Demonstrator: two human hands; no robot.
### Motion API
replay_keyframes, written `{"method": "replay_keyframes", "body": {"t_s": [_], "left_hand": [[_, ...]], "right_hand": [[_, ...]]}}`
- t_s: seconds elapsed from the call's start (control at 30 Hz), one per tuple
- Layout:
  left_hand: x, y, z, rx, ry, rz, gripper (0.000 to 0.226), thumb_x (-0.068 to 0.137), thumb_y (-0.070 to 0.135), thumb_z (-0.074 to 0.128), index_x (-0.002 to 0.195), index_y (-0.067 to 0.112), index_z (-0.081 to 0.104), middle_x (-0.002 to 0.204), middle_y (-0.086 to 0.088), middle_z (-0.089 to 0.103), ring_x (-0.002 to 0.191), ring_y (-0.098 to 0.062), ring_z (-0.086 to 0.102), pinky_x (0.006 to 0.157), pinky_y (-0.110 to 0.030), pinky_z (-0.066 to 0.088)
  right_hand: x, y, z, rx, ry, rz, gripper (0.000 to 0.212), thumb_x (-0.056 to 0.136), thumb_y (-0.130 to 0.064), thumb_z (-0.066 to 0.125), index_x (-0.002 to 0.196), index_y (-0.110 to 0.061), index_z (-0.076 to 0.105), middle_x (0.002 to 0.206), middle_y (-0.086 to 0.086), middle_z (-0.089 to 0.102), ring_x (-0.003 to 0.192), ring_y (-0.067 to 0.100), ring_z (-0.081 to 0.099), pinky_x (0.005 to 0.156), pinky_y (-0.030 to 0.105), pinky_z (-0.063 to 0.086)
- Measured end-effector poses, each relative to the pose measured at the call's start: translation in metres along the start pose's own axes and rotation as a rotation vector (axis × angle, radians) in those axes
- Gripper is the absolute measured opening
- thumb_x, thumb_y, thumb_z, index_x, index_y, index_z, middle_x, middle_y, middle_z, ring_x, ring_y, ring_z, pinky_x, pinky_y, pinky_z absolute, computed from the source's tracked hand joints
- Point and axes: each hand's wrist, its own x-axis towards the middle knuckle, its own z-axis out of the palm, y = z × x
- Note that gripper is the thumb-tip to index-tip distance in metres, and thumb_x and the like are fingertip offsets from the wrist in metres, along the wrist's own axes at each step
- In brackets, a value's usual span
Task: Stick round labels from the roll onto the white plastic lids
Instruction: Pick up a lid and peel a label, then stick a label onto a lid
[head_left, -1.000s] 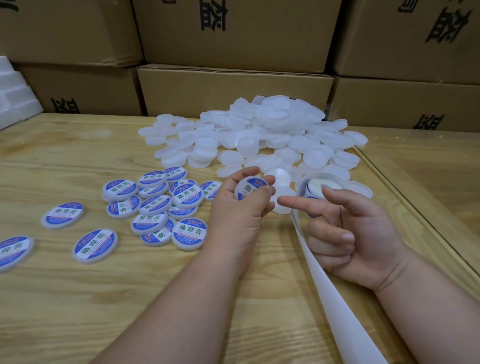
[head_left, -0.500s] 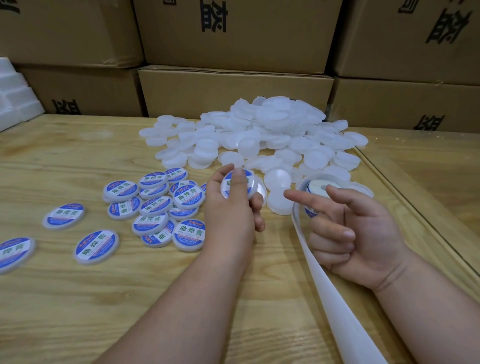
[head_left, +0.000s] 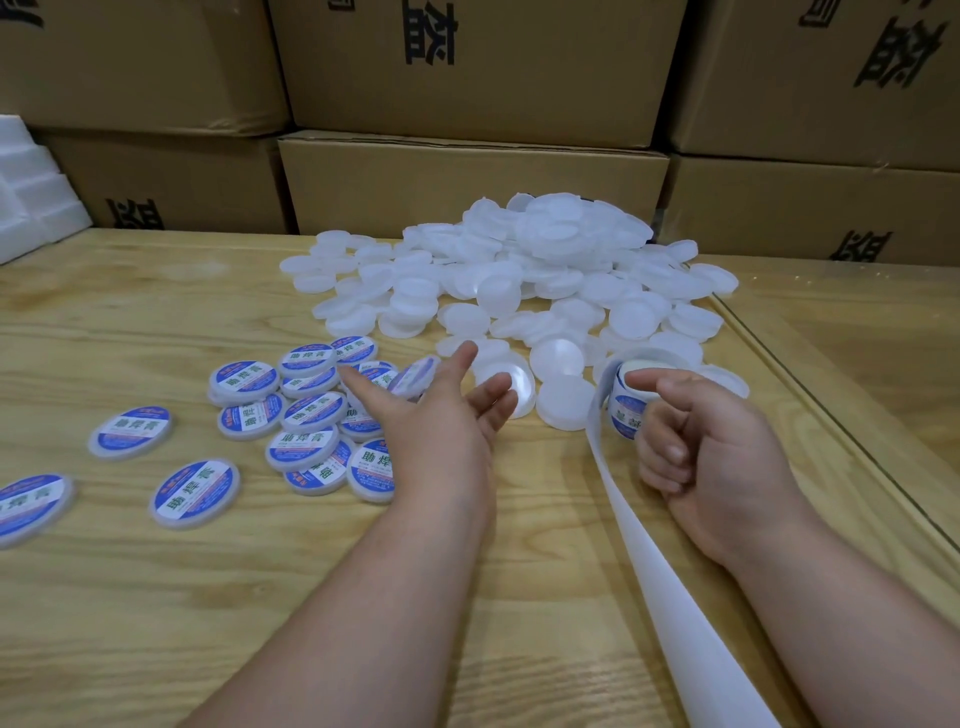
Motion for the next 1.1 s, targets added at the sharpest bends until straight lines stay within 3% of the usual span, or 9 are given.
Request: {"method": "replay_keyframes", "body": {"t_s": [0.13,0.33,0.43,0.5,0.6,0.77,0.87,1.0,1.1], "left_hand": [[-0.001,-0.005,-0.002,0.181,-0.074,0.101,0.097,0.097,0.006,0.056,0.148,0.064,-0.003,0.102,0.002,0.079,0.078,-0.022,0.076,0.065,-0.028,0.058],[-0.018,-0.017,-0.003,0.899,-0.387,0.324,0.056,0.094,0.008,0.048,0.134,0.047,0.053,0.120,0.023,0.069,0.093,-0.007,0.069,0.079,-0.027,0.054],[-0.022,-0.024,-0.005,1.413,-0.534,0.530,0.059,0.092,0.008,0.048,0.146,0.030,0.050,0.149,0.009,0.051,0.146,-0.019,0.034,0.119,-0.034,0.029],[-0.022,-0.025,-0.006,1.590,-0.544,0.524,0.063,0.093,0.012,0.046,0.153,0.030,0.040,0.160,0.003,0.037,0.155,-0.023,0.012,0.125,-0.036,0.015],[-0.021,-0.024,-0.007,1.709,-0.511,0.472,0.064,0.094,0.021,0.045,0.156,0.032,0.032,0.164,-0.001,0.029,0.155,-0.026,0.008,0.126,-0.040,0.011],[-0.024,-0.023,-0.007,1.671,-0.483,0.523,0.053,0.090,0.025,0.054,0.142,0.035,0.049,0.139,0.006,0.051,0.132,-0.021,0.038,0.112,-0.032,0.029],[-0.024,-0.024,-0.007,1.628,-0.423,0.533,0.049,0.087,0.028,0.058,0.135,0.040,0.052,0.139,0.007,0.038,0.132,-0.021,0.030,0.110,-0.032,0.027],[-0.022,-0.025,-0.008,1.695,-0.440,0.479,0.060,0.092,0.033,0.054,0.149,0.041,0.036,0.165,-0.002,0.013,0.152,-0.026,0.003,0.123,-0.040,0.008],[-0.020,-0.025,-0.008,1.710,-0.454,0.461,0.061,0.093,0.030,0.052,0.151,0.040,0.035,0.165,-0.002,0.019,0.152,-0.026,0.007,0.124,-0.039,0.010]], "right_hand": [[-0.001,0.001,0.000,-0.048,0.027,-0.064,0.020,0.082,-0.023,0.056,0.084,-0.013,0.073,0.047,0.001,0.031,0.040,0.014,0.023,0.039,0.022,0.022],[-0.004,0.005,0.003,-0.223,0.104,-0.195,0.017,0.079,-0.021,0.060,0.072,-0.005,0.064,0.050,-0.002,0.039,0.043,0.010,0.033,0.040,0.018,0.029],[-0.003,0.007,0.004,-0.329,0.135,-0.223,0.020,0.078,-0.026,0.061,0.071,-0.008,0.064,0.052,-0.004,0.045,0.047,0.012,0.037,0.042,0.020,0.032],[-0.003,0.008,0.004,-0.369,0.140,-0.228,0.021,0.079,-0.030,0.062,0.069,-0.012,0.064,0.054,-0.004,0.049,0.048,0.013,0.038,0.044,0.021,0.033],[-0.005,0.008,0.005,-0.410,0.116,-0.248,0.026,0.081,-0.038,0.064,0.064,-0.018,0.063,0.055,-0.006,0.053,0.048,0.011,0.040,0.046,0.019,0.036],[-0.010,0.007,0.009,-0.476,0.003,-0.253,0.035,0.081,-0.048,0.067,0.067,-0.016,0.063,0.059,0.001,0.054,0.049,0.010,0.043,0.048,0.020,0.038],[-0.012,0.007,0.009,-0.539,-0.052,-0.243,0.034,0.081,-0.048,0.070,0.065,-0.019,0.063,0.057,-0.001,0.054,0.050,0.011,0.043,0.050,0.023,0.037],[-0.012,0.008,0.010,-0.662,-0.096,-0.237,0.027,0.087,-0.030,0.077,0.068,-0.015,0.066,0.055,-0.005,0.062,0.051,0.007,0.051,0.051,0.019,0.041],[-0.014,0.007,0.010,-0.790,-0.143,-0.192,0.022,0.084,-0.020,0.071,0.064,-0.013,0.063,0.053,-0.006,0.060,0.051,0.007,0.051,0.051,0.020,0.041]]}}
